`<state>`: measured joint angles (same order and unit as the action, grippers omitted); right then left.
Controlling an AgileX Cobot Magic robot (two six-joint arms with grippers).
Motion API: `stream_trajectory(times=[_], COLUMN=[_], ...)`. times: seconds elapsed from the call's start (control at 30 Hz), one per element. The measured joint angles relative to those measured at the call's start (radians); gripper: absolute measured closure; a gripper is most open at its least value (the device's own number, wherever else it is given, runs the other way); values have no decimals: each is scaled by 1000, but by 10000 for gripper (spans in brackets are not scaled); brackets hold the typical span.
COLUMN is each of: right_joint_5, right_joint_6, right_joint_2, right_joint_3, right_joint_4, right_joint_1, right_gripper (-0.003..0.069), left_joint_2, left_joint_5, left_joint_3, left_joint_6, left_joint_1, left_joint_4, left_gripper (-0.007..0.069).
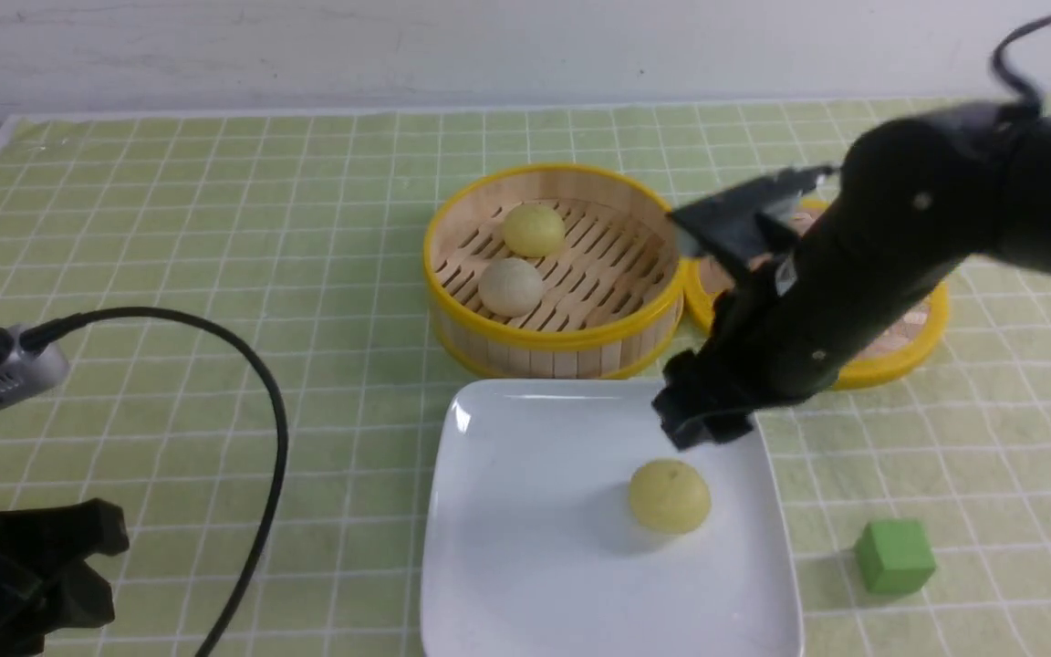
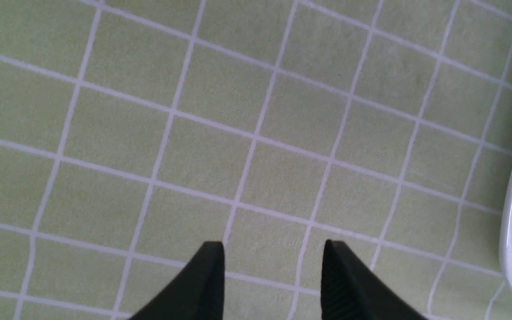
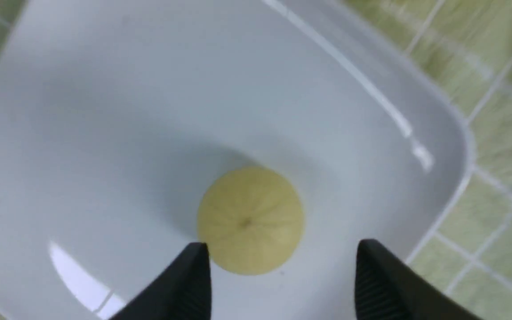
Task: Put the steamed buns into the plate on the green tablecloth.
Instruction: 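Reach into the bamboo steamer and grasp a bun with the left gripper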
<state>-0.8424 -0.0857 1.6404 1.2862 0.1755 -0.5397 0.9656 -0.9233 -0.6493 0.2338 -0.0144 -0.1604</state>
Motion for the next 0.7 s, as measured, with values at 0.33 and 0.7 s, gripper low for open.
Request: stream_trajectory(times=[0.33, 0.7], right_joint_5=[-269, -67], right_joint_6=[16, 20], right_joint_2=[-441, -777], right_joint_3=[-216, -680], right_joint_4=[-73, -73], right_joint_1=[106, 112], right_gripper=[673, 672], left_joint_2=[95, 576], left_joint_5=[-121, -113], left_joint_3=[-110, -590], left_joint_6=[-144, -302], left_joint_1=[0, 280], left_joint_4=[-41, -285], left_gripper=[609, 550])
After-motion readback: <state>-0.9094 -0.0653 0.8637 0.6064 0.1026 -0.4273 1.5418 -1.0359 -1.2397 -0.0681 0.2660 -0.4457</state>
